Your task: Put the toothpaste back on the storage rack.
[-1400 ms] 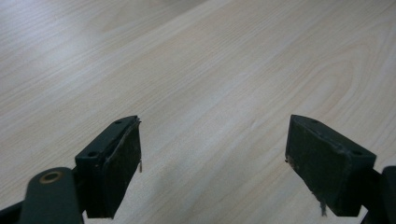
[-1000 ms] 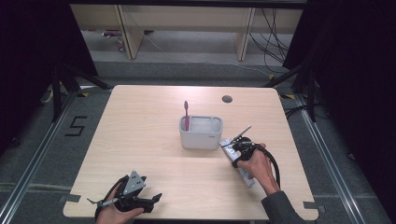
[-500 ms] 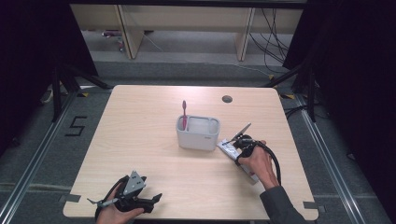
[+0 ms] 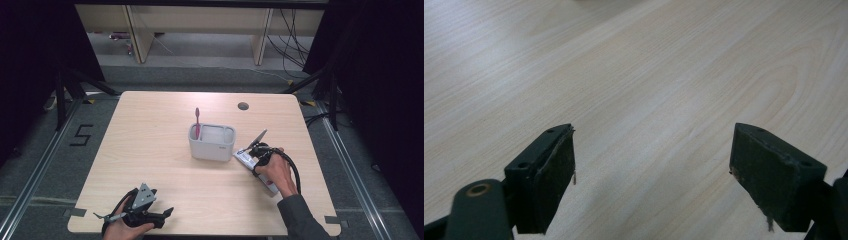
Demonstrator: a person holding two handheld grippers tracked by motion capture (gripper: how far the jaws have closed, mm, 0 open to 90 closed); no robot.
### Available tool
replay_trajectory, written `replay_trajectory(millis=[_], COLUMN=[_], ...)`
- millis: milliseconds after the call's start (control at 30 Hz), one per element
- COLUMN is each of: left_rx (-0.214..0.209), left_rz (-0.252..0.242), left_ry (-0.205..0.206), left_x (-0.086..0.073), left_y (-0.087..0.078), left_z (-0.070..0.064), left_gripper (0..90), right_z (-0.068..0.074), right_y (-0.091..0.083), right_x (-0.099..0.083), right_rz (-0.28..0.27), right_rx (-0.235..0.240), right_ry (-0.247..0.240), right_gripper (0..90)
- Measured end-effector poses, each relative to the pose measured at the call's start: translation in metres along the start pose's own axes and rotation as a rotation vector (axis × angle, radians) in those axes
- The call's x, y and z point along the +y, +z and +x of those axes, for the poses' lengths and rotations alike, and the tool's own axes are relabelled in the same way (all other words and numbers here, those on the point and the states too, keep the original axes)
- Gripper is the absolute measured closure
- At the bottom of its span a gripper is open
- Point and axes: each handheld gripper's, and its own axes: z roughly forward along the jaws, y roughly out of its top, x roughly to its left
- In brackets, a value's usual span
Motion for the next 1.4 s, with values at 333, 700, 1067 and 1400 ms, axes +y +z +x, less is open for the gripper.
replay_trajectory(millis=[333, 700, 1067, 1400], left_rx=[0.000, 0.001, 0.002, 0.004], left_rz=[-0.002, 0.003, 0.009, 0.008], left_ry=[-0.001, 0.001, 0.001, -0.001], left_x=[0.000, 0.000, 0.000, 0.000], left_y=[0.000, -0.001, 0.000, -0.001], left_z=[0.000, 0.000, 0.000, 0.000], left_gripper=[17.8, 18.0, 18.1, 18.1], right_z=[-0.005, -0.004, -0.013, -0.028], right_y=[0.002, 0.000, -0.007, -0.031], right_x=[0.003, 0.005, -0.005, -0.019], right_rz=[0.016, 0.039, -0.019, -0.176], right_rx=[0.021, 0.008, 0.024, 0.037], right_ry=[-0.018, -0.034, -0.035, 0.011], right_gripper=[67.1, 70.4, 71.9, 72.2])
